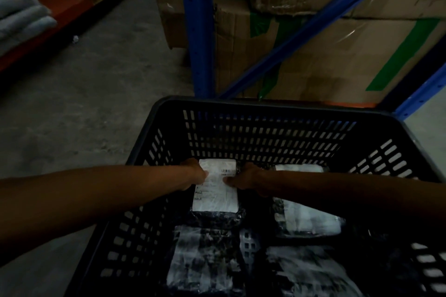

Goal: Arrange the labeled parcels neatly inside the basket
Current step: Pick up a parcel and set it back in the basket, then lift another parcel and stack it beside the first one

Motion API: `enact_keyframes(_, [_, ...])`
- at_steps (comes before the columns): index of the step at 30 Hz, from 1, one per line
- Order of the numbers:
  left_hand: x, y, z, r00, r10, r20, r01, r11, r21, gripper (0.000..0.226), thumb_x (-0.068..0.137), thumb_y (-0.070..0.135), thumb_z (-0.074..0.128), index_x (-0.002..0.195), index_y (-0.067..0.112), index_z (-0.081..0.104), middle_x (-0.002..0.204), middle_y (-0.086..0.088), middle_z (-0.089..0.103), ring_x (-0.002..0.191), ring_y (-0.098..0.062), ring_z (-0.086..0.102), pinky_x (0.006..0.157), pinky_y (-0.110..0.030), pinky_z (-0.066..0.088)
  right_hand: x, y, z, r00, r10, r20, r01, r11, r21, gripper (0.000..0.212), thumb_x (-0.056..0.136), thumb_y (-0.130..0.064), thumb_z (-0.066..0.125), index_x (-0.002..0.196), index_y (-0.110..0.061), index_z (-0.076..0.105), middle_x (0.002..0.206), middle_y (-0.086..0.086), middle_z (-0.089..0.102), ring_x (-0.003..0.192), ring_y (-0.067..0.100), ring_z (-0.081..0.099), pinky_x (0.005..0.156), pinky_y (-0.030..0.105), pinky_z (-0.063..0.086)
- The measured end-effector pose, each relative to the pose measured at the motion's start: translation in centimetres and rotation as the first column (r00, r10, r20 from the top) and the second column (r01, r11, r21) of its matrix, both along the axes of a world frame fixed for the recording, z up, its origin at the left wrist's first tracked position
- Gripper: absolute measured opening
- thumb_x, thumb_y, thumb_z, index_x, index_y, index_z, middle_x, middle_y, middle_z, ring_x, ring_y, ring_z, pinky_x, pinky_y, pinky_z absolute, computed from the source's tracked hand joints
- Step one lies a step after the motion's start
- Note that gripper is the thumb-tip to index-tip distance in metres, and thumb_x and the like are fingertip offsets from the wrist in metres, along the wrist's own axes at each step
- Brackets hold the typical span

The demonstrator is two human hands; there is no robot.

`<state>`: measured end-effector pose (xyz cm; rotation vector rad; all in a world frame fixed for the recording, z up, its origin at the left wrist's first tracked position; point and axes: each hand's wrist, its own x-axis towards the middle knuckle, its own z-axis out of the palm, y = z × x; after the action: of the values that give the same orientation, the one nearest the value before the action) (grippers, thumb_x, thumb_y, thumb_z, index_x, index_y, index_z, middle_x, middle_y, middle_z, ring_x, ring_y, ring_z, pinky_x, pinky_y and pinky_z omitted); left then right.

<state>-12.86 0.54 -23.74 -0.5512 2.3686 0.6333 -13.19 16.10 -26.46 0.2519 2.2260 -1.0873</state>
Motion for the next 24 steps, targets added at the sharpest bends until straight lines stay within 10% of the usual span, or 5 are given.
enact_keyframes(5, [2.3,0.3,2.7,0.973,-0.227,0.048,0.232,0.963,-0.135,0.056,0.097,0.018,0.047,0.147,-0.007,0.039,0.156,-0.025,0.036,0.146,-0.038,0.035,0.121,-0.042,0.027,3.2,0.7,2.8,0.916,0.360,-0.178,-0.301,0.908,0.290,0.071,0.093,-0.034,0.060,0.149,-0.004,0.029,0.154,0.019,0.037,0.139,0.034,0.040,0.107,0.032,0.040])
enact_keyframes(9, [8.4,-0.6,6.2,0.822,-0.538,0.186,0.567,0.805,-0.176,0.077,0.096,0.021,0.051,0.156,-0.006,0.011,0.163,-0.022,0.020,0.149,-0.034,0.029,0.120,-0.036,0.030,8.7,3.3,5.8,0.577,0.770,-0.271,-0.612,0.628,0.480,0.093,0.094,-0.023,0.058,0.153,0.000,-0.010,0.164,0.019,0.000,0.150,0.029,0.018,0.117,0.034,0.028])
enact_keyframes(16, [14.7,-3.7,6.5,0.461,-0.770,0.440,0.887,0.414,-0.205,0.074,0.100,0.006,0.044,0.158,-0.001,-0.001,0.167,-0.018,-0.013,0.156,-0.030,-0.008,0.126,-0.038,0.002,14.3,3.2,5.4,0.092,0.979,-0.182,-0.757,0.188,0.626,0.063,0.100,0.000,0.024,0.154,-0.006,-0.009,0.164,0.017,-0.006,0.150,0.029,0.015,0.110,0.040,0.037])
enact_keyframes(24, [16.0,-2.8,5.7,0.362,-0.824,0.435,0.932,0.308,-0.192,0.077,0.098,0.001,0.047,0.155,-0.012,-0.002,0.165,-0.026,-0.008,0.155,-0.036,-0.002,0.125,-0.036,0.007,15.6,2.2,4.8,0.050,0.998,-0.027,-0.775,0.056,0.630,0.060,0.102,-0.005,0.028,0.154,-0.001,-0.002,0.162,0.025,0.006,0.134,0.045,0.042,0.099,0.054,0.047])
